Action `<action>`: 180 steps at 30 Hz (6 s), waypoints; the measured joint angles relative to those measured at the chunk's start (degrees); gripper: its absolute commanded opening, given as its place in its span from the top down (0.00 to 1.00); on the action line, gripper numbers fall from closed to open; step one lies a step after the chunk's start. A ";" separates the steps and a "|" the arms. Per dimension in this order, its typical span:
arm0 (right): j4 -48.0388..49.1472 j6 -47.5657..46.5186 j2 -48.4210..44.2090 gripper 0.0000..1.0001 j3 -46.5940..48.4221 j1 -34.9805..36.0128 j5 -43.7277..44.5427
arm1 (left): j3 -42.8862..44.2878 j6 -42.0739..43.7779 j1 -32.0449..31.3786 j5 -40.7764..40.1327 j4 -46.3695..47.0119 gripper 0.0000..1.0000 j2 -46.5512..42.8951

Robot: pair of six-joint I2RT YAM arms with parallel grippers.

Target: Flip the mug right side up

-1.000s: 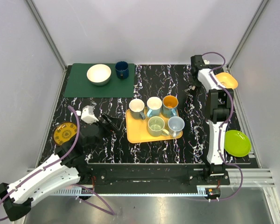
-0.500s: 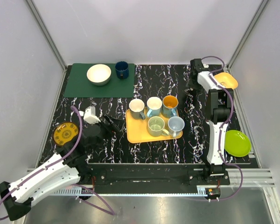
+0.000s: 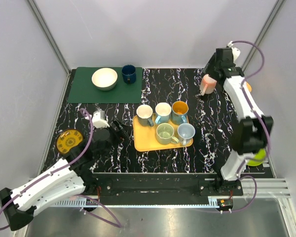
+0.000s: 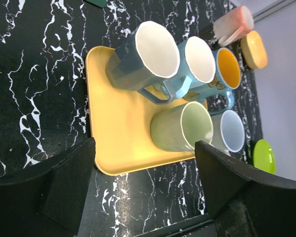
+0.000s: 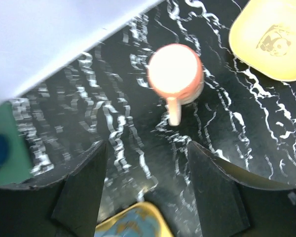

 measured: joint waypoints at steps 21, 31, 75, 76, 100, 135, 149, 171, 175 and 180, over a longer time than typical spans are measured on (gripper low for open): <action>-5.31 9.14 -52.61 0.31 -47.21 29.94 6.86 | 12.31 5.90 0.02 4.13 2.86 0.17 27.21; -5.01 7.37 -53.07 0.31 -46.99 29.94 6.54 | 26.08 -0.07 -0.85 -2.89 1.11 0.33 46.40; -3.13 2.56 -58.45 0.29 -45.35 29.99 1.99 | 36.46 -15.50 0.94 -8.33 -15.15 0.57 62.66; -2.82 2.56 -58.45 0.29 -45.48 29.99 1.99 | 36.13 -15.30 1.07 -8.28 -15.08 0.57 62.60; -2.25 2.62 -59.52 0.28 -46.77 29.99 1.40 | 33.35 1.77 2.97 -1.77 -9.51 0.44 55.65; -1.90 3.26 -59.49 0.29 -48.09 29.99 1.05 | 31.21 13.60 6.86 7.54 -4.13 1.00 55.74; -0.15 3.23 -62.18 0.29 -48.19 29.99 -3.28 | 26.36 15.21 7.26 9.92 -4.50 1.00 43.15; 35.76 22.69 -67.65 0.14 -52.30 29.99 -44.24 | 15.41 -6.21 8.15 40.50 39.58 1.00 19.52; 41.53 25.88 -65.02 0.14 -52.52 29.99 -48.89 | 13.38 -12.07 8.17 43.39 47.56 1.00 20.74; 44.54 27.06 -61.37 0.15 -52.63 29.99 -51.12 | 12.07 -16.83 8.17 44.78 54.03 1.00 20.87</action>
